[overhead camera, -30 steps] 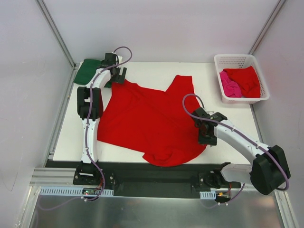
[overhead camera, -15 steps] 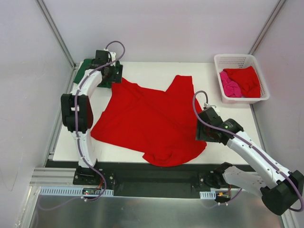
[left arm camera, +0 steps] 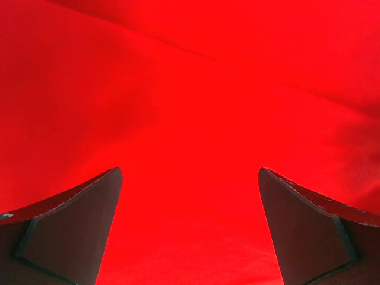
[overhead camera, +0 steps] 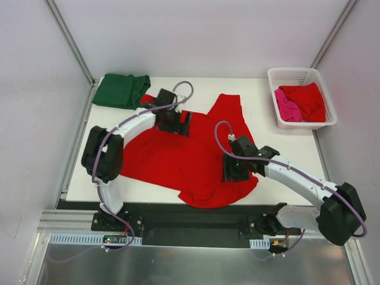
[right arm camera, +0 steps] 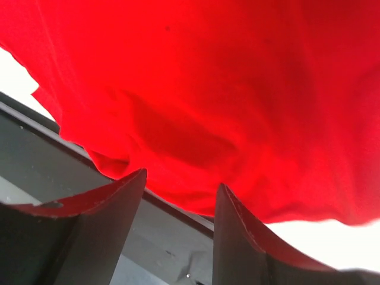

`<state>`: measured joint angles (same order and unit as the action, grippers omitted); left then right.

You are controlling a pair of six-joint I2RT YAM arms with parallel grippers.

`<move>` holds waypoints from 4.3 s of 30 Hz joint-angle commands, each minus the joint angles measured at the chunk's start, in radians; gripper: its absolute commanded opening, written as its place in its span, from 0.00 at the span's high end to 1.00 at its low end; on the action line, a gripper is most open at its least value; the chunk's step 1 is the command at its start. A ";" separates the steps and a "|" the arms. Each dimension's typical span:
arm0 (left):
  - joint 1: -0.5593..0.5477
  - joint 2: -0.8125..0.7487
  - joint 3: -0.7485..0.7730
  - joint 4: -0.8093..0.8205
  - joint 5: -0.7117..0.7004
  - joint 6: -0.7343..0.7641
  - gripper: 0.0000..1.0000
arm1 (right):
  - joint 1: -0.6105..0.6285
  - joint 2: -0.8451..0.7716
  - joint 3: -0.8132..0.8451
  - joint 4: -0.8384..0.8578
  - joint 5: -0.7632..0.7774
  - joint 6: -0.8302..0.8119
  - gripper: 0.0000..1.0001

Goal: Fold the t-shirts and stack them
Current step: Flatten the tshirt out

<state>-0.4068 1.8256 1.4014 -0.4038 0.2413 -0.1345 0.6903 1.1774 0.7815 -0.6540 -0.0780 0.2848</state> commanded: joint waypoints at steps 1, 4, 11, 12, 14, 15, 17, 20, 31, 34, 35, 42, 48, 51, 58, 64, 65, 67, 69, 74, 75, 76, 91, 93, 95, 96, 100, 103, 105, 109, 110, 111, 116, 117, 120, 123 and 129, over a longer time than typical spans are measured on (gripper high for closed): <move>-0.084 0.067 -0.019 0.006 0.042 -0.091 0.01 | 0.025 0.085 0.048 0.071 -0.081 -0.018 0.46; -0.105 0.095 -0.041 0.025 0.044 -0.103 0.01 | 0.043 0.171 0.070 0.086 -0.104 -0.025 0.46; -0.107 0.081 -0.085 0.026 -0.014 -0.083 0.01 | 0.081 0.343 0.114 0.074 0.029 -0.015 0.45; -0.107 0.072 -0.093 0.026 -0.023 -0.080 0.01 | 0.084 0.390 0.125 0.061 0.052 -0.013 0.45; -0.106 0.063 -0.108 0.026 -0.043 -0.073 0.01 | 0.095 0.428 0.156 0.028 0.096 -0.013 0.45; -0.107 0.052 -0.114 0.026 -0.046 -0.073 0.01 | 0.098 0.447 0.166 0.019 0.115 -0.010 0.45; -0.107 0.041 -0.127 0.026 -0.059 -0.065 0.01 | 0.110 0.482 0.191 -0.015 0.161 -0.006 0.45; -0.106 0.015 -0.137 0.025 -0.082 -0.054 0.01 | 0.120 0.504 0.209 -0.050 0.205 0.007 0.44; -0.099 -0.017 -0.160 0.011 -0.120 -0.045 0.01 | 0.080 0.456 0.193 -0.128 0.303 0.045 0.41; -0.099 -0.025 -0.176 0.011 -0.126 -0.045 0.01 | 0.023 0.423 0.171 -0.134 0.307 0.030 0.41; -0.099 -0.026 -0.180 0.011 -0.129 -0.047 0.00 | 0.003 0.413 0.165 -0.133 0.304 0.021 0.41; -0.099 -0.043 -0.214 0.011 -0.140 -0.050 0.01 | -0.162 0.323 0.131 -0.142 0.325 -0.067 0.41; -0.099 -0.055 -0.220 0.011 -0.135 -0.056 0.01 | -0.121 0.185 0.156 -0.167 0.342 -0.079 0.41; -0.099 -0.054 -0.220 0.013 -0.145 -0.057 0.00 | -0.037 0.070 0.154 -0.176 0.308 -0.050 0.41; -0.099 -0.026 -0.183 0.011 -0.135 -0.063 0.01 | 0.110 -0.217 0.004 -0.059 0.138 -0.055 0.45; -0.020 -0.023 -0.162 0.013 -0.109 -0.072 0.01 | 0.211 -0.331 -0.126 -0.003 0.054 -0.090 0.46; 0.006 -0.023 -0.162 0.025 -0.088 -0.080 0.01 | 0.227 -0.328 -0.140 0.007 0.052 -0.088 0.46; 0.067 -0.037 -0.179 0.057 -0.018 -0.099 0.01 | 0.305 -0.317 -0.140 0.030 0.116 -0.079 0.46; 0.149 -0.063 -0.189 0.097 0.051 -0.125 0.01 | 0.360 -0.285 -0.127 0.053 0.161 -0.079 0.45; 0.189 -0.100 -0.188 0.106 0.049 -0.125 0.01 | 0.550 -0.098 -0.036 0.106 0.303 -0.128 0.42; 0.189 -0.101 -0.188 0.106 0.050 -0.128 0.01 | 0.595 -0.012 0.008 0.119 0.316 -0.136 0.42; 0.189 -0.100 -0.188 0.108 0.058 -0.134 0.01 | 0.615 0.026 0.025 0.125 0.337 -0.145 0.42; 0.189 -0.121 -0.205 0.115 0.047 -0.135 0.01 | 0.761 0.403 0.208 0.246 0.386 -0.210 0.43; 0.189 -0.118 -0.202 0.117 0.049 -0.136 0.01 | 0.761 0.412 0.205 0.249 0.388 -0.207 0.43; 0.189 -0.118 -0.202 0.117 0.049 -0.136 0.01 | 0.761 0.412 0.200 0.251 0.389 -0.205 0.43; 0.189 -0.118 -0.202 0.117 0.047 -0.137 0.01 | 0.761 0.418 0.197 0.251 0.389 -0.203 0.43; 0.189 -0.120 -0.208 0.115 0.039 -0.131 0.01 | 0.758 0.439 0.200 0.246 0.405 -0.197 0.44; 0.189 -0.121 -0.211 0.115 0.035 -0.131 0.01 | 0.752 0.459 0.203 0.248 0.400 -0.185 0.45; 0.189 -0.123 -0.211 0.115 0.033 -0.131 0.01 | 0.739 0.468 0.202 0.248 0.403 -0.173 0.46; 0.189 -0.123 -0.211 0.115 0.030 -0.128 0.01 | 0.713 0.475 0.191 0.246 0.408 -0.165 0.47; 0.187 -0.124 -0.211 0.115 0.029 -0.129 0.01 | 0.709 0.467 0.185 0.249 0.411 -0.165 0.47; 0.189 -0.123 -0.211 0.115 0.030 -0.129 0.01 | 0.698 0.464 0.182 0.248 0.414 -0.165 0.47; 0.189 -0.117 -0.206 0.115 0.033 -0.129 0.01 | 0.660 0.455 0.174 0.251 0.412 -0.171 0.47; 0.189 -0.117 -0.206 0.115 0.029 -0.129 0.01 | 0.651 0.456 0.173 0.251 0.408 -0.171 0.48; 0.191 -0.120 -0.209 0.115 0.023 -0.126 0.01 | 0.638 0.456 0.162 0.258 0.397 -0.173 0.48; 0.191 -0.120 -0.208 0.115 0.015 -0.123 0.01 | 0.634 0.458 0.154 0.264 0.383 -0.170 0.52; 0.189 -0.121 -0.208 0.115 0.012 -0.123 0.01 | 0.634 0.447 0.140 0.266 0.373 -0.153 0.64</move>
<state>-0.2157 1.7535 1.1957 -0.2955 0.2710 -0.2554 1.3262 1.6531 0.9421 -0.3855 0.3012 0.1112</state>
